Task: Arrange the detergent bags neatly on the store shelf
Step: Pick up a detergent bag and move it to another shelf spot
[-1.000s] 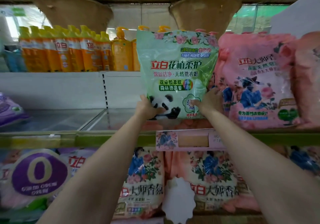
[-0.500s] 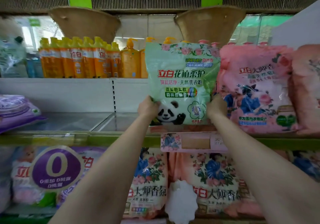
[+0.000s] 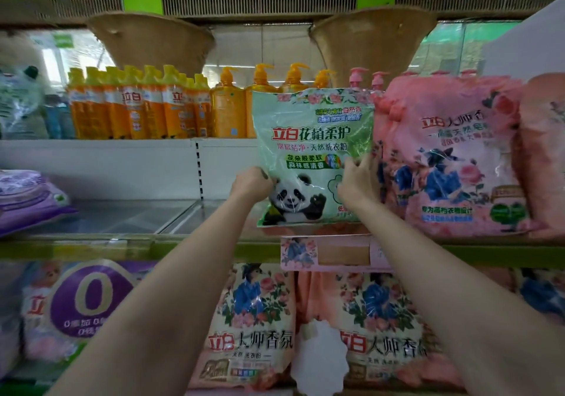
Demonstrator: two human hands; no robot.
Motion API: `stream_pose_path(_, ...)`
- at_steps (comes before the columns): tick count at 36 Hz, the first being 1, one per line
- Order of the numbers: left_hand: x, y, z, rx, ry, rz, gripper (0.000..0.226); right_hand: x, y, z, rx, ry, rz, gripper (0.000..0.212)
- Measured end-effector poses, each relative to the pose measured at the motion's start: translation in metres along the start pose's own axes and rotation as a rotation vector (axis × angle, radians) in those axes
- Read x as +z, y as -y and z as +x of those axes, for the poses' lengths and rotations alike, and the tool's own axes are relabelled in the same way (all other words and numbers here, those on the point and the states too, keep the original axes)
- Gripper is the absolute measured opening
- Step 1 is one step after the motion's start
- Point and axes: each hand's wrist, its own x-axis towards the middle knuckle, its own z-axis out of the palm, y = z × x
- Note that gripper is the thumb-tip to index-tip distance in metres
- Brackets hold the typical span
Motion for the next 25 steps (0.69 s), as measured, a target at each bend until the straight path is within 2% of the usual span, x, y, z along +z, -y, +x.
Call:
stream_pose_path(3, -0.021, 0.016, -0.008, 0.034, -0.034, 0.04, 0.035, 0.005, 0.03, -0.01, -0.235, 0.143, -0.147, 0.029)
stream_pose_path(8, -0.071, 0.058, -0.026, 0.02, -0.061, 0.134, 0.042, 0.026, 0.09, -0.031, -0.429, 0.303, -0.123, 0.041)
stream_pose_path(25, -0.26, 0.258, -0.1, -0.329, -0.324, 0.49, 0.052, 0.126, 0.311, -0.131, -0.787, 0.451, -0.045, 0.05)
